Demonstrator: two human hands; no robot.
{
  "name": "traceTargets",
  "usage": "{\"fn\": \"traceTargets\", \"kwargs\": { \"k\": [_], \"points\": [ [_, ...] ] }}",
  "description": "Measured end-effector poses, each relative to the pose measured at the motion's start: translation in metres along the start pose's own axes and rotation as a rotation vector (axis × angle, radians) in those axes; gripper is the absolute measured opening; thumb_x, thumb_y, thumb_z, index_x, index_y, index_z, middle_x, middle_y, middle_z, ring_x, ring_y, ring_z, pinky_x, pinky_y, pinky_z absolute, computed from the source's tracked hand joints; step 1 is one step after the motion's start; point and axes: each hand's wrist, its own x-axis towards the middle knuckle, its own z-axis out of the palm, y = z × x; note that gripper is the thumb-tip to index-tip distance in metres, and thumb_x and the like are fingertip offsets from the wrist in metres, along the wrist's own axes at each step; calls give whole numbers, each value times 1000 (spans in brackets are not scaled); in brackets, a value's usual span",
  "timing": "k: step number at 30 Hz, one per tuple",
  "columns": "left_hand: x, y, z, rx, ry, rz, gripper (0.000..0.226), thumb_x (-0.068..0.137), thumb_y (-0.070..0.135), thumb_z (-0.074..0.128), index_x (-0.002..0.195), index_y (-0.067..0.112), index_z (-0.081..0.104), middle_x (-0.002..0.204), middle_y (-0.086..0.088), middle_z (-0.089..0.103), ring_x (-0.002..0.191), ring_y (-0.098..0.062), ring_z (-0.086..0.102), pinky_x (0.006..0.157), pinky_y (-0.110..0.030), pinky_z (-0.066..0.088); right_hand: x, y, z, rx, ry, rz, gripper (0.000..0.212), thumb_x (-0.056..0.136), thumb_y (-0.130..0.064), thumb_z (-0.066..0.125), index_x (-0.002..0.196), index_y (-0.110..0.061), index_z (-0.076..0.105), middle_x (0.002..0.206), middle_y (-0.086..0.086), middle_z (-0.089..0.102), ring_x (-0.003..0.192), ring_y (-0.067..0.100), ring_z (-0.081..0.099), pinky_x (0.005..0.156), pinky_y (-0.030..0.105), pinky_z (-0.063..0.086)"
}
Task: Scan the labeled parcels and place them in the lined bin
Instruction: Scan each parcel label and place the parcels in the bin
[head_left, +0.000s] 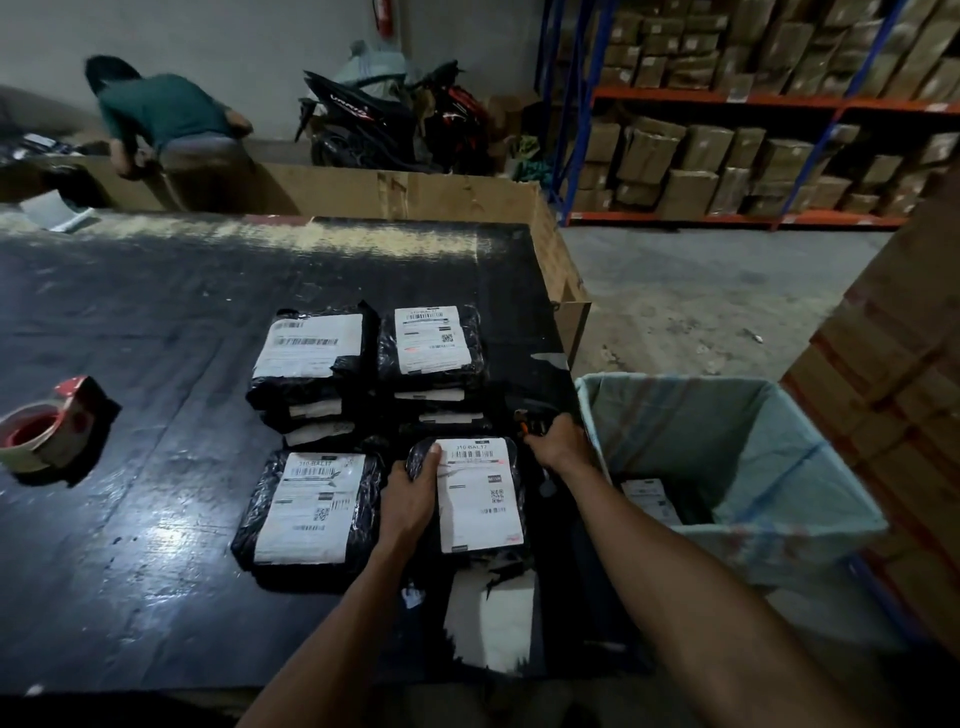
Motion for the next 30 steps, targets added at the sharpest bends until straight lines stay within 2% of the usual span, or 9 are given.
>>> {"fn": "traceTargets", "kwargs": {
  "k": [2,5,8,12,17,22,24,28,30],
  "points": [
    [-4,1,1,-7,6,3,65,98,50,55,141,2,48,139,-16,57,128,-35,54,96,-30,38,3,-9,0,70,-40,41,48,75,-31,82,111,-3,69,115,16,72,107,34,69,80,31,53],
    [-3,-2,1,4,1,-1,69,97,49,55,145,1,44,143,-19,55,132,-35,51,103,-34,38,7,-20,0,173,-22,78,41,64,-28,74,97,-5,71,101,14,77,88,32,74,75,38,62],
    [3,-5,1,16,6,10,67,95,51,59,140,2,50,136,-19,60,127,-35,55,102,-35,41,-19,-44,-20,183,-38,-1,22,76,-26,69,86,-6,68,88,14,75,74,27,69,59,28,52],
    [8,-13,0,58,-8,54,62,93,55,58,130,5,58,127,-18,66,120,-35,60,93,-32,43,-63,-70,-42,167,-386,-28,23,91,-23,63,94,0,68,69,12,68,54,21,63,56,29,50],
    [3,-13,-1,94,-29,95,60,99,52,51,134,2,53,133,-21,61,123,-38,57,92,-34,40,-108,-84,-53,196,-544,11,24,98,-18,55,100,6,55,84,22,64,52,23,72,52,32,58],
    [5,-19,-3,112,-45,121,57,101,50,45,131,3,53,131,-24,61,120,-41,58,99,-43,43,-127,-99,-84,158,-447,-45,35,100,-23,53,124,1,47,101,26,65,64,29,77,66,40,63],
    [7,-21,-2,108,-50,139,64,99,60,39,129,6,55,127,-22,63,117,-41,59,98,-46,45,-130,-104,-98,159,-406,-85,42,100,-25,53,132,2,46,103,25,65,63,27,77,68,40,64],
    [20,-33,1,141,-43,163,95,78,91,24,118,15,63,117,-14,70,110,-37,65,97,-51,50,-138,-111,-117,177,-402,-113,40,101,-24,52,133,0,46,105,25,65,61,27,76,57,36,63],
    [8,-22,-2,127,-49,142,76,92,73,37,123,8,60,122,-20,67,115,-40,62,96,-45,47,-140,-109,-114,171,-402,-99,41,99,-22,54,128,6,47,108,30,63,62,32,76,54,37,62]
  ]
}}
